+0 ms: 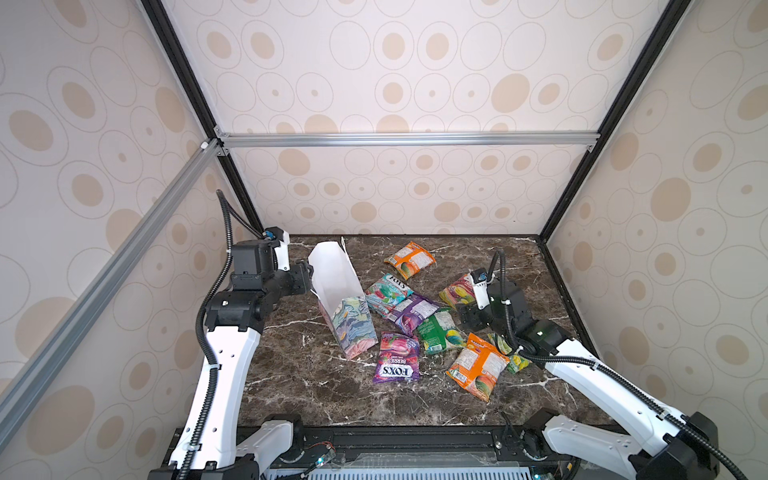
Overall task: Place the snacks into the paper bag
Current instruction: 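Raise the left gripper to the white bag while the right moves over packets, then grip the bag edge with the left gripper while the right lowers to packets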
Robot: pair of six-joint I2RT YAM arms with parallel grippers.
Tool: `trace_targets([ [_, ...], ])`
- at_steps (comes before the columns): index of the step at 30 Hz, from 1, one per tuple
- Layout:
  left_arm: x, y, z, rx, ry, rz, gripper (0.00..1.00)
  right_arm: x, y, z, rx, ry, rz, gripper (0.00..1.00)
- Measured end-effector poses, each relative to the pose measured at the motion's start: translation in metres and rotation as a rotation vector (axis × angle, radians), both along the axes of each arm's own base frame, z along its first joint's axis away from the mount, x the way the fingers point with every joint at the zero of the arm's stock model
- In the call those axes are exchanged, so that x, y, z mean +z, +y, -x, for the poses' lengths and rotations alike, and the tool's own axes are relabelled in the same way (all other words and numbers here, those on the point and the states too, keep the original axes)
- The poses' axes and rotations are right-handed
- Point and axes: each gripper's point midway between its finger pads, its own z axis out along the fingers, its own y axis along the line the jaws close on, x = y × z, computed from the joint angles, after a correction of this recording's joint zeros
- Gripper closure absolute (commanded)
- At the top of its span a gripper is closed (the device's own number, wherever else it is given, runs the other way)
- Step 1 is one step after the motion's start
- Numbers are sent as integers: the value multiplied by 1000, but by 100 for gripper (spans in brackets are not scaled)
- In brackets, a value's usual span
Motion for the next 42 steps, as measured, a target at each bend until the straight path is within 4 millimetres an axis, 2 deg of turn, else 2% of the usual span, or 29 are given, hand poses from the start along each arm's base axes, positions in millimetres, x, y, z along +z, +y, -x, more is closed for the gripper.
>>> trace_targets([
  [2, 1, -1, -2, -14, -7, -6, 81, 2, 0, 0, -1, -11, -5, 12],
  [9, 8, -10, -8, -85, -48, -22, 100, 1, -4, 2, -8, -22, -5, 12],
  [18, 26, -30, -13, -221, -135, -10, 100, -3, -4, 3, -10, -16, 0, 12],
  [25, 39, -54, -8, -345, -178, 76, 100, -4, -3, 4, -3, -12, -3, 12],
  [30, 40, -70, -9, -416, -137, 166, 100, -3, -2, 6, 6, -2, -4, 12],
  [35, 25, -81, -11, -461, -42, 255, 100, 0, 0, 4, 10, -1, -12, 12],
  [38, 18, -85, -10, -464, 14, 293, 100, 0, 3, 3, 15, 5, -16, 12],
  [42, 20, -84, -11, -455, 40, 298, 100, -2, 7, 1, 26, 17, -18, 12],
])
